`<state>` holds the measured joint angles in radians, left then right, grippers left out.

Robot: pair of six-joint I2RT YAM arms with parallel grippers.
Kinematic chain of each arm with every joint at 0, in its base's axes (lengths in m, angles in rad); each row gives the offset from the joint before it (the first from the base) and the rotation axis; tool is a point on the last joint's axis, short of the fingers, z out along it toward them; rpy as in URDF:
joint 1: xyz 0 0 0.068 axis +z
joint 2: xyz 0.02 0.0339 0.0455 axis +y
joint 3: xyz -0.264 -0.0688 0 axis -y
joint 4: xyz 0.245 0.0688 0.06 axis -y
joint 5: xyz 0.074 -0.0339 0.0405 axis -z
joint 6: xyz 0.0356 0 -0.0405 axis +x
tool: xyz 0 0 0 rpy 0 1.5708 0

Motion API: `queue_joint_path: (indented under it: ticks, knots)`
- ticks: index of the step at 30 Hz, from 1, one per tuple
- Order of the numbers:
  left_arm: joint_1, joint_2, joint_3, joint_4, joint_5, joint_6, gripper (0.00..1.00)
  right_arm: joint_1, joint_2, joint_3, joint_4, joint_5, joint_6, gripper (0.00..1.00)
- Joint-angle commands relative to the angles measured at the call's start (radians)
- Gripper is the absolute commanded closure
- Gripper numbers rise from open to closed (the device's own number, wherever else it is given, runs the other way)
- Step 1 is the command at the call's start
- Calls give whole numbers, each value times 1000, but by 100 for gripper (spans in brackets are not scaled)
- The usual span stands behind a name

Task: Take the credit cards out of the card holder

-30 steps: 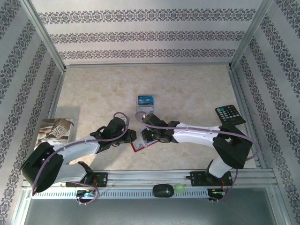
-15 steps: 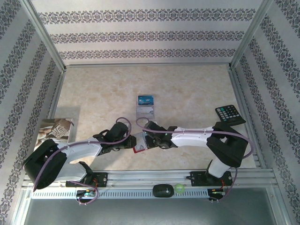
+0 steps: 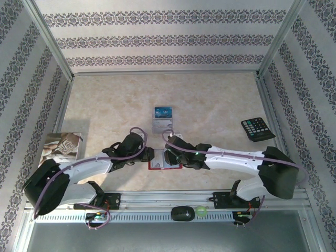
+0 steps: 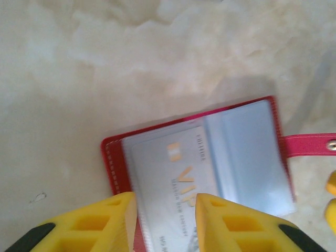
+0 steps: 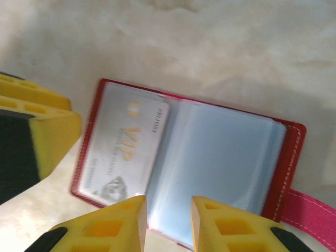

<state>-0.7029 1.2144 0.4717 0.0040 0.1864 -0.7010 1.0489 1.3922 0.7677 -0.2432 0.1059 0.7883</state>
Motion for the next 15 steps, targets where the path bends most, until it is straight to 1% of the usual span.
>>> queue_joint_path:
  ticks: [1, 4, 7, 11, 15]
  knots:
    - [-2, -27, 22, -62, 21, 25, 61, -20, 12, 17, 41, -122, -30, 71]
    - [-26, -15, 6, -63, 12, 15, 56, -26, 70, 43, 68, -207, 2, 73]
    - [-29, -1, -17, -37, 2, 3, 52, -32, 120, 44, 107, -241, 55, 76]
    - [-32, 30, -18, -27, -11, 20, 53, -54, 169, 27, 172, -277, 121, 81]
    - [-30, 61, -7, -13, -6, 43, 56, -75, 180, 12, 190, -270, 162, 84]
